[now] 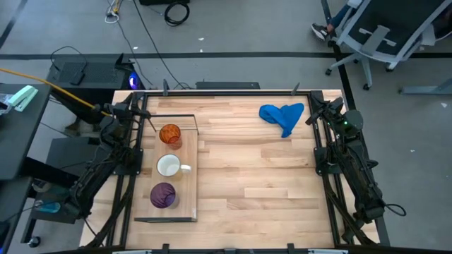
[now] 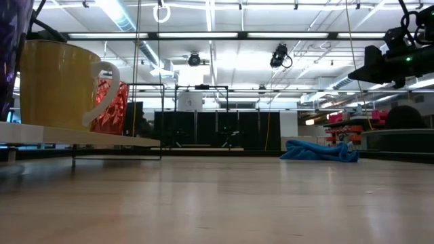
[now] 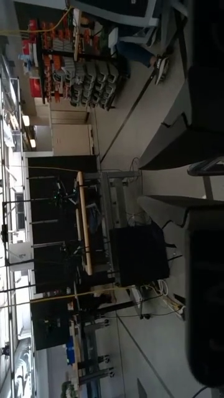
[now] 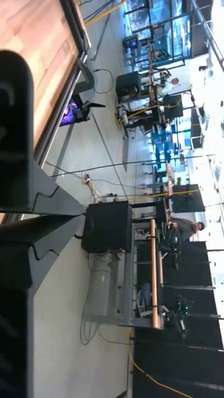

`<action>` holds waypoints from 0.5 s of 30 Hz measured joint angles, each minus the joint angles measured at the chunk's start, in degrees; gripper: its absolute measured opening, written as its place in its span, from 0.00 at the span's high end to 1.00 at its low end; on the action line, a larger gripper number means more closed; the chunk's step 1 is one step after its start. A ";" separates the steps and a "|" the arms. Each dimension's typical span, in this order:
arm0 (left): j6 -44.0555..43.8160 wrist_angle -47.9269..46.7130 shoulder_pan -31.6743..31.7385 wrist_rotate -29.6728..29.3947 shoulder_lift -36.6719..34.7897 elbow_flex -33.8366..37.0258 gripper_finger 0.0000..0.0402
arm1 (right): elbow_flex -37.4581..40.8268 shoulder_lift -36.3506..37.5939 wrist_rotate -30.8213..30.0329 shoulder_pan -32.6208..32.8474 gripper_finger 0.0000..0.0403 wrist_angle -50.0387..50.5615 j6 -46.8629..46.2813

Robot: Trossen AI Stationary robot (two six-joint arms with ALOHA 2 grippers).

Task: Stack small to large cups/mugs on shelf
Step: Return to Home Position

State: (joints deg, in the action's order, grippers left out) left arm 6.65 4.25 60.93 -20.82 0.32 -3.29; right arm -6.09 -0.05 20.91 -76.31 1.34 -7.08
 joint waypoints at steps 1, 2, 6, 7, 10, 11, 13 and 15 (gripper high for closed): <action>-0.02 0.00 0.00 0.00 0.00 0.00 0.79 | 0.00 0.00 0.00 0.00 0.96 -0.04 0.05; -0.01 0.00 0.00 0.00 0.00 0.00 0.78 | 0.00 0.00 0.00 -0.01 0.96 -0.01 0.02; -0.02 0.00 0.00 0.00 0.00 0.00 0.77 | -0.02 0.00 0.00 -0.01 0.96 4.01 3.59; 0.01 0.00 0.00 0.00 0.00 0.00 0.77 | -0.02 0.00 -0.27 0.00 0.96 5.43 4.80; -0.02 -0.02 0.00 0.00 0.00 0.00 0.78 | -0.02 0.00 -1.86 -0.02 0.96 6.86 5.66; 0.01 -0.02 0.00 0.00 0.00 0.00 0.78 | -0.02 0.00 -1.94 -0.02 0.96 6.78 5.60; -0.01 -0.02 0.00 0.00 0.00 0.00 0.79 | -0.02 0.00 -1.95 -0.02 0.96 6.70 5.62; 0.01 -0.02 0.00 0.00 0.00 0.00 0.79 | -0.02 0.00 -1.97 -0.02 0.96 6.76 5.45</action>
State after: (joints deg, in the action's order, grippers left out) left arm 6.66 4.23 60.93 -20.82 0.32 -3.29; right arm -6.11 -0.05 18.94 -76.34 8.10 -1.63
